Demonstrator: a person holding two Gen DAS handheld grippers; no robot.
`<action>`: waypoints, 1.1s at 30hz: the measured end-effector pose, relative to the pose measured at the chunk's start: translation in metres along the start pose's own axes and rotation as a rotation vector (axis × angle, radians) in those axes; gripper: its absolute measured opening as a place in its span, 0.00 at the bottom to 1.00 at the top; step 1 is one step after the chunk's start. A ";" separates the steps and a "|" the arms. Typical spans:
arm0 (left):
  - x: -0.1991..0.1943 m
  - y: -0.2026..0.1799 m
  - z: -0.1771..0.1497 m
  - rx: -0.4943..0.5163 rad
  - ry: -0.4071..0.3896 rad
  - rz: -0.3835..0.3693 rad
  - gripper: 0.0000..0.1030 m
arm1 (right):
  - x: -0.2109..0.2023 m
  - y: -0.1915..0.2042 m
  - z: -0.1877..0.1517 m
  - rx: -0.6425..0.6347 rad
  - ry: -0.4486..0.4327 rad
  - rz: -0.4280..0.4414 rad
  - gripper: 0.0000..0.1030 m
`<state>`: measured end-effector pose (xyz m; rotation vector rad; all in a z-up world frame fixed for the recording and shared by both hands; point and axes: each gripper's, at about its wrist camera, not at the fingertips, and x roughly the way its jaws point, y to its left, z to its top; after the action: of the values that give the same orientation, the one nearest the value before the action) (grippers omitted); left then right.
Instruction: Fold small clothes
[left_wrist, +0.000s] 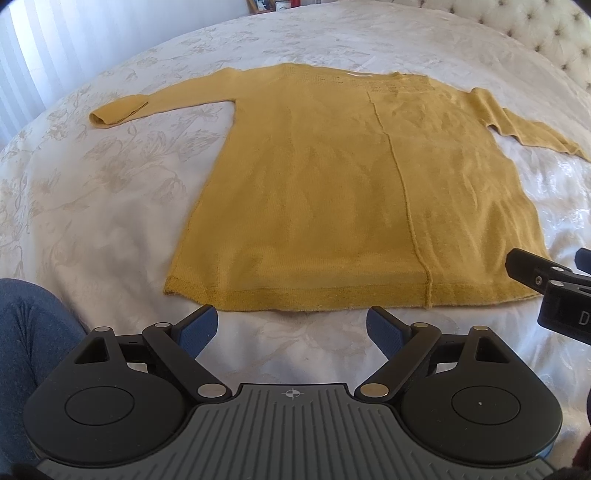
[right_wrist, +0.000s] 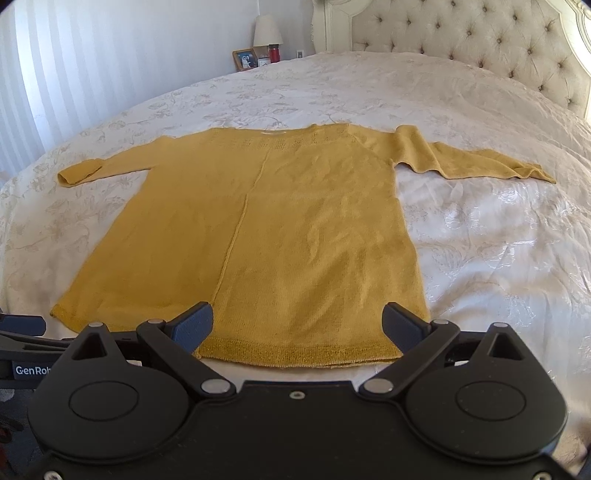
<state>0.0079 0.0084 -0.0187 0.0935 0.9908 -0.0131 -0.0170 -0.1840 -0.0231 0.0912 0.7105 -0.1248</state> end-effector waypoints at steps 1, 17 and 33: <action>0.001 0.001 0.001 -0.001 0.001 0.000 0.86 | 0.000 0.000 0.000 -0.003 0.001 0.000 0.96; 0.013 0.017 0.016 -0.038 -0.004 -0.007 0.84 | 0.013 0.012 0.014 -0.053 0.022 0.019 0.96; 0.059 0.036 0.088 0.022 -0.101 0.062 0.71 | 0.050 0.010 0.044 -0.130 0.059 0.004 0.96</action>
<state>0.1159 0.0391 -0.0176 0.1420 0.8861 0.0282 0.0505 -0.1837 -0.0226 -0.0278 0.7754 -0.0721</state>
